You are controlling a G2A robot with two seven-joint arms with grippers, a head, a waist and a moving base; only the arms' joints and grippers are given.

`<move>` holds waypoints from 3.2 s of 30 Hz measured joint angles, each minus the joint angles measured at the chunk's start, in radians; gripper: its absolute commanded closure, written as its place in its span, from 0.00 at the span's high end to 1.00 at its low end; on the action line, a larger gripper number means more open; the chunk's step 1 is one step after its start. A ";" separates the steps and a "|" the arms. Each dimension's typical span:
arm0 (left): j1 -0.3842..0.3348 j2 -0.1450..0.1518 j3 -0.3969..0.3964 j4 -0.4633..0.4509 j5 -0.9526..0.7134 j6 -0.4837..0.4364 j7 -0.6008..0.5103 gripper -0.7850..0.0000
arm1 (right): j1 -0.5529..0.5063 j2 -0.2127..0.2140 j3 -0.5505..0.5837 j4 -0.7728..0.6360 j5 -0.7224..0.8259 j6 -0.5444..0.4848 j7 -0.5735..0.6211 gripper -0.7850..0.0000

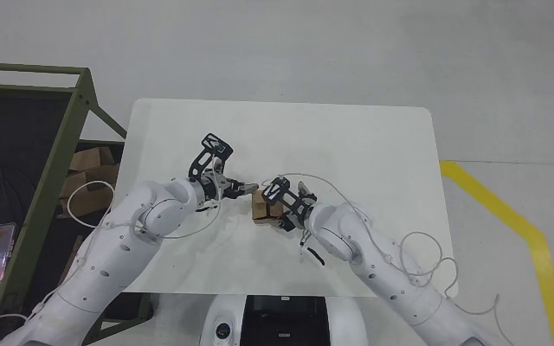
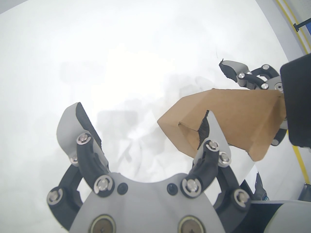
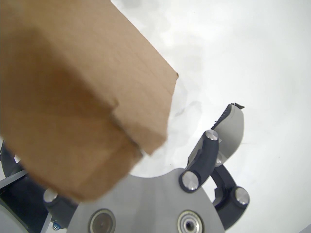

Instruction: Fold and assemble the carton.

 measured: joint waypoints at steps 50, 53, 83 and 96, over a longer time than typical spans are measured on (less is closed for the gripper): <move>-0.010 -0.033 0.034 0.001 0.114 -0.103 -0.037 1.00 | -0.109 -0.001 0.051 -0.100 -0.149 0.025 -0.123 1.00; -0.009 -0.034 0.032 0.002 0.114 -0.106 -0.039 1.00 | -0.108 -0.004 0.050 -0.096 -0.149 0.029 -0.127 1.00; -0.006 -0.047 0.024 0.010 0.116 -0.126 -0.061 1.00 | -0.112 -0.024 0.065 -0.080 -0.146 0.023 -0.125 1.00; -0.009 -0.054 0.027 0.027 0.117 -0.130 -0.064 1.00 | -0.128 -0.023 0.097 -0.096 -0.111 -0.029 -0.159 1.00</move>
